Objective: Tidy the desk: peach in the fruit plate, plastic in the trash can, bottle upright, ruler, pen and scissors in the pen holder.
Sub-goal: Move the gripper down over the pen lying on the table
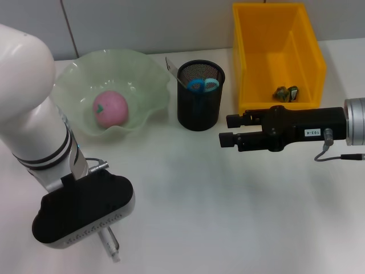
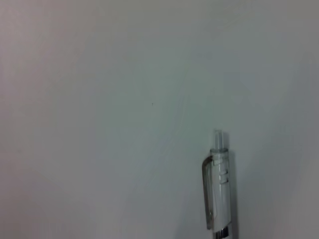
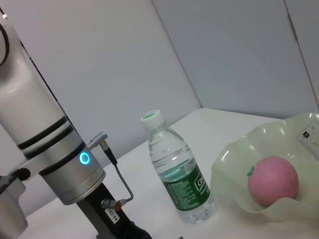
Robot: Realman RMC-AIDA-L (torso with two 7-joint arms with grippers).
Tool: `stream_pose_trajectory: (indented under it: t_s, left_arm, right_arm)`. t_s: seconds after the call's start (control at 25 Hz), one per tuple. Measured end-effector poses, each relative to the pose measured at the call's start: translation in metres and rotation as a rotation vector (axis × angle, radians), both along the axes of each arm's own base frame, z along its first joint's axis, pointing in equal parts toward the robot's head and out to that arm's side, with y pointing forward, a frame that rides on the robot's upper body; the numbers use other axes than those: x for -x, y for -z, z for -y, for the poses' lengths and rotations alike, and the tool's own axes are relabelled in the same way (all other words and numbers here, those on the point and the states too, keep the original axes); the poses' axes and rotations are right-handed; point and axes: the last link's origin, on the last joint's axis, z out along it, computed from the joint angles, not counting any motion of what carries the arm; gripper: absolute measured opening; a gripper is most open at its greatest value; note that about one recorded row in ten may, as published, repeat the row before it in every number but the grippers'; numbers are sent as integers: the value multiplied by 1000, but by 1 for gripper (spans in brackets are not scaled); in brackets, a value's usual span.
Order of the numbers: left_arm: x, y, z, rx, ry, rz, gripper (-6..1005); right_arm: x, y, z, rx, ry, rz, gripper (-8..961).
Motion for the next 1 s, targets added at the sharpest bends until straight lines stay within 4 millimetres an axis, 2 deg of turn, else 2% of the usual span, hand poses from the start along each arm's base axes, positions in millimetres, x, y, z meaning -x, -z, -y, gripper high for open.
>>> stream_pose_trajectory:
  t_s: [0.2, 0.56, 1.0]
  left_arm:
    - [-1, 2, 2, 6, 4, -8, 500]
    - [-1, 2, 2, 8, 6, -10, 401]
    - [-1, 3, 3, 15, 6, -5, 360]
  right_arm:
    - [0, 0, 0, 3, -3, 4, 703]
    - [1, 1, 0, 6, -6, 5, 702]
    - [2, 1, 0, 10, -9, 3, 701]
